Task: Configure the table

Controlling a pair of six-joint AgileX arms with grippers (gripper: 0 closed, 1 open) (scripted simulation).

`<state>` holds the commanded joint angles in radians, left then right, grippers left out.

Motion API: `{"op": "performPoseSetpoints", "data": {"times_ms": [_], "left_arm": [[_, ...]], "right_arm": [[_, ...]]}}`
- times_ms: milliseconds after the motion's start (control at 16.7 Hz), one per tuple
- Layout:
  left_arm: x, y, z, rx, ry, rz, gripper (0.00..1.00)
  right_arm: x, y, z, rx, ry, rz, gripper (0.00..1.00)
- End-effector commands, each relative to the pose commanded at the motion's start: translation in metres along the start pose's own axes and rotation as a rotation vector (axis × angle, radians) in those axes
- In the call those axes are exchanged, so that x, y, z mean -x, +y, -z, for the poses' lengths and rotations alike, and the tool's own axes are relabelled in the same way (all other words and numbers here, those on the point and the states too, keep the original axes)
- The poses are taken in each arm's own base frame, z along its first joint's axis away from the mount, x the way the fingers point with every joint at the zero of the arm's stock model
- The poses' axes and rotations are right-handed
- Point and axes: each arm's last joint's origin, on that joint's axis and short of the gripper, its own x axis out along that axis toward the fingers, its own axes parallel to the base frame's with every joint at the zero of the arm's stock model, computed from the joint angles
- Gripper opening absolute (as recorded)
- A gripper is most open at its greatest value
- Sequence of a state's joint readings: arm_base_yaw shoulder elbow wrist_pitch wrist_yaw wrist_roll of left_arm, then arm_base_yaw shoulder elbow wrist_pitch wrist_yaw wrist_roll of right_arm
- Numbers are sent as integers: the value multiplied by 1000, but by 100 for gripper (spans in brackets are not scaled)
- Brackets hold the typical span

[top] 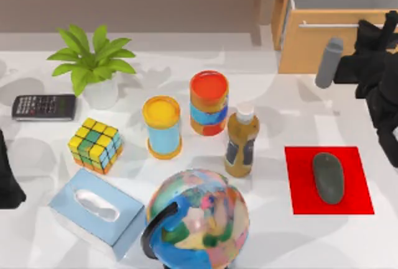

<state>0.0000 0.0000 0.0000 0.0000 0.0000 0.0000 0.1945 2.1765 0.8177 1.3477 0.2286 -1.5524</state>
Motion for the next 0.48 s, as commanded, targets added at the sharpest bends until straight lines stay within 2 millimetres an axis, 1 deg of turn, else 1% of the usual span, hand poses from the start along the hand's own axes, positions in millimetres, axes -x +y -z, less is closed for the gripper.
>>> {"op": "performPoseSetpoints", "data": {"times_ms": [120,180,300,480], "left_arm": [[0,0,0,0,0,0,100],[0,0,0,0,0,0,100],[0,0,0,0,0,0,100],[0,0,0,0,0,0,100]], "right_arm": [[1,0,0,-2,1,0,0],[-2,-1,0,-3,3,3,0],[-12,0,0,-2,4,2,0],[-31,2,-1,0,-1,-7,0]]}}
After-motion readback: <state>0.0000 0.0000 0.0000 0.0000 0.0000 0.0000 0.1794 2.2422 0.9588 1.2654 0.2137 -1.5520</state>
